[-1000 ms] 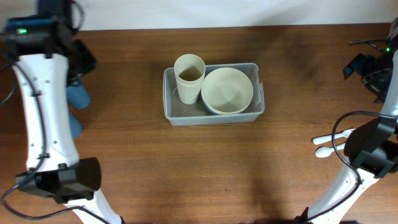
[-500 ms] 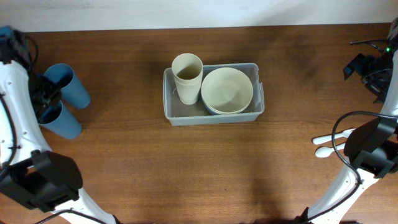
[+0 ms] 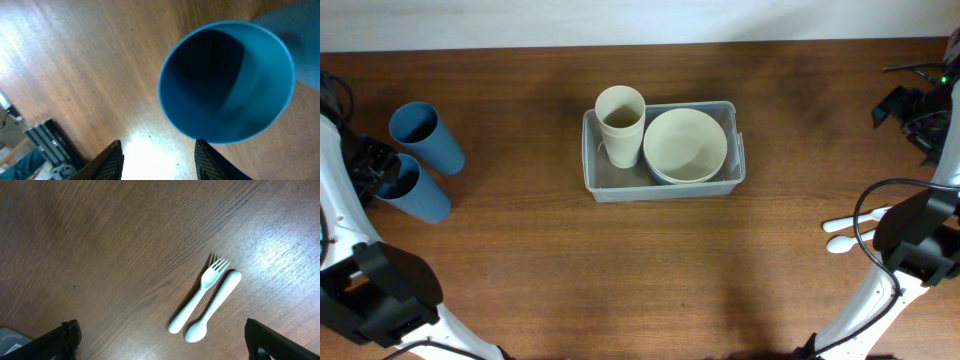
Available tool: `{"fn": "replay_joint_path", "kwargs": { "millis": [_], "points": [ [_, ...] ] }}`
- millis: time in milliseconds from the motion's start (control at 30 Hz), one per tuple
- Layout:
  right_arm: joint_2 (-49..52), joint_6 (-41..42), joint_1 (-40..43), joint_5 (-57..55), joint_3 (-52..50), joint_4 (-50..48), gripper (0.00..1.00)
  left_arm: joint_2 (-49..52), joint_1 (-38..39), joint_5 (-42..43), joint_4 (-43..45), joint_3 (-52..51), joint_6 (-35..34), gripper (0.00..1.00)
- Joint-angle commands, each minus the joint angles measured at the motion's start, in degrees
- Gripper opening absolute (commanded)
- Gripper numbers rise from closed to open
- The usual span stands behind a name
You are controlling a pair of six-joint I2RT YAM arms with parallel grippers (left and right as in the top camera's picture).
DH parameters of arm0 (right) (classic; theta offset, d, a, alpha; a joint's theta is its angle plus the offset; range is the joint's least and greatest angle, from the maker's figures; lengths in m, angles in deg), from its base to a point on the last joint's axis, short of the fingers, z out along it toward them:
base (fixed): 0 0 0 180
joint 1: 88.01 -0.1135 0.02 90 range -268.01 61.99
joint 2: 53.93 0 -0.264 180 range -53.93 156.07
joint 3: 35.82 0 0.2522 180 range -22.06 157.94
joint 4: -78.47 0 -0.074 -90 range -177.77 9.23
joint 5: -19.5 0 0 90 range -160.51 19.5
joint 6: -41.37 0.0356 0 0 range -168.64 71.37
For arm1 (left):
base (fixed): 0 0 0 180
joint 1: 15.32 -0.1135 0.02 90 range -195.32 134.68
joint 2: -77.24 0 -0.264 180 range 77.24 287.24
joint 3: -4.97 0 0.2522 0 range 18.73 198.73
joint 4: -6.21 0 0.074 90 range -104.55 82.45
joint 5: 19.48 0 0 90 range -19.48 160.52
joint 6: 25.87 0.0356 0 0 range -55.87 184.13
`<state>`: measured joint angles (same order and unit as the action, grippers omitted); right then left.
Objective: Pack container
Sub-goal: 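Move the left gripper to the blue cups and grasp a blue cup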
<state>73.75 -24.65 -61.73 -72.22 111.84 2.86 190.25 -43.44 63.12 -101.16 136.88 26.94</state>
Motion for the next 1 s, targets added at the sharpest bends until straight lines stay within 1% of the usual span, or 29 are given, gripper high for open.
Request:
{"fn": "replay_joint_path", "kwargs": {
  "millis": [0,233,533,967],
  "points": [
    [-0.61,0.48,0.37,-0.92,-0.24,-0.04,0.99,-0.28,-0.17,2.49,1.14,-1.07,-0.79,0.48],
    [-0.61,0.48,0.37,-0.92,-0.24,-0.04,0.99,-0.28,-0.2,2.91,2.45,-1.88,-1.88,0.48],
    [-0.61,0.48,0.37,-0.92,-0.24,-0.04,0.99,-0.28,-0.46,2.03,5.55,-7.76,-2.32,0.48],
    [-0.61,0.48,0.37,-0.92,-0.24,-0.04,0.99,-0.24,-0.7,1.62,7.85,-10.08,-2.29,0.48]
  ]
}}
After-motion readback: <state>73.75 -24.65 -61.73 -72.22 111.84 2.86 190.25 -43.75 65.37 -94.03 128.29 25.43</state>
